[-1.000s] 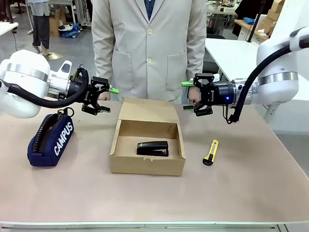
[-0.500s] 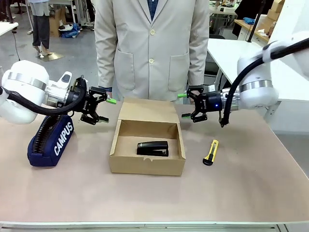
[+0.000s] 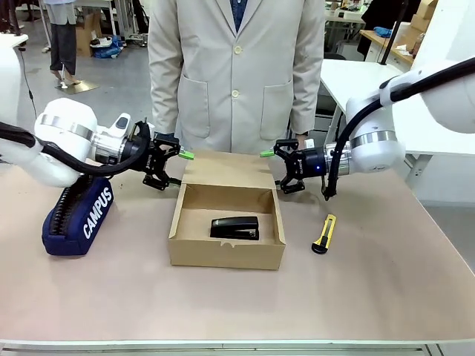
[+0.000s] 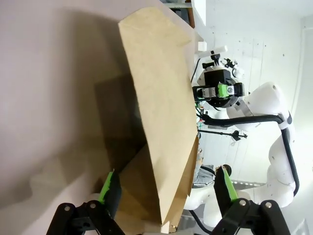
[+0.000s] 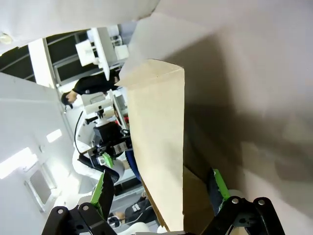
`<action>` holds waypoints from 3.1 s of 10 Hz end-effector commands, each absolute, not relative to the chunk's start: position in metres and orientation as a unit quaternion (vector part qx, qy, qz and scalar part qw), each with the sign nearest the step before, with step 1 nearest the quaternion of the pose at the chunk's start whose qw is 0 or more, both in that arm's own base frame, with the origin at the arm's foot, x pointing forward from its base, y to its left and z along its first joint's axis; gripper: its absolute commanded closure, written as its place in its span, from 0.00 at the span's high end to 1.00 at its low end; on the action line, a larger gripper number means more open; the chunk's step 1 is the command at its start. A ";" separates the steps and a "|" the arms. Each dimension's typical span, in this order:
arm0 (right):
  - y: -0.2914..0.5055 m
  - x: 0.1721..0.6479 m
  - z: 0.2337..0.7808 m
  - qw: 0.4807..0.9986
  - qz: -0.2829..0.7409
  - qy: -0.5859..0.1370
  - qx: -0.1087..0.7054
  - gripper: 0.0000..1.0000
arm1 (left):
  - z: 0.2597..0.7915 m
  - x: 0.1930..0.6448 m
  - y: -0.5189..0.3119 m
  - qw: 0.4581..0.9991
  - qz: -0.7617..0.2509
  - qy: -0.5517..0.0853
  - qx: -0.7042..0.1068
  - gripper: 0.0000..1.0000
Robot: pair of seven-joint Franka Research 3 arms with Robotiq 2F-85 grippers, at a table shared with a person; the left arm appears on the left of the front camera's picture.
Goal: Pack the item into the box.
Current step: Close the Mailer Box.
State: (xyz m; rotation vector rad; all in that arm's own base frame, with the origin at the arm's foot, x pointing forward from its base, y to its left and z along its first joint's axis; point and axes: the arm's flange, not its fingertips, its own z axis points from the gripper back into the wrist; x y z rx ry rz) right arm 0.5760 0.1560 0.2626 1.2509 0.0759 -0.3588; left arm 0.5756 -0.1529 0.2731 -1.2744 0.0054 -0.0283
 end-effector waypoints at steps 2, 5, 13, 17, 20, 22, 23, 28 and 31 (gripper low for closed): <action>0.156 0.586 0.263 0.782 -0.155 0.069 0.600 1.00 | 0.270 0.584 -0.162 0.781 -0.042 0.010 -0.623 1.00; 0.156 0.584 0.259 0.778 -0.141 0.086 0.607 1.00 | 0.268 0.591 -0.164 0.768 -0.041 0.037 -0.638 1.00; 0.158 0.578 0.260 0.783 -0.115 0.091 0.605 0.40 | 0.265 0.590 -0.164 0.763 -0.046 0.048 -0.642 0.40; 0.158 0.574 0.260 0.780 -0.101 0.082 0.612 0.40 | 0.264 0.591 -0.165 0.764 -0.043 0.050 -0.641 0.40; 0.154 0.565 0.272 0.771 -0.076 0.045 0.630 0.40 | 0.280 0.581 -0.165 0.762 -0.068 0.017 -0.643 0.40; 0.151 0.551 0.287 0.765 -0.052 0.006 0.642 0.40 | 0.300 0.567 -0.165 0.760 -0.091 -0.026 -0.644 0.40; 0.151 0.545 0.292 0.763 -0.041 -0.010 0.645 0.40 | 0.307 0.560 -0.165 0.758 -0.098 -0.046 -0.644 0.40; 0.153 0.555 0.295 0.770 -0.043 0.001 0.637 0.40 | 0.317 0.564 -0.164 0.758 -0.107 -0.039 -0.642 0.40; 0.153 0.555 0.295 0.770 -0.043 0.001 0.637 0.40 | 0.317 0.564 -0.164 0.758 -0.107 -0.039 -0.642 0.40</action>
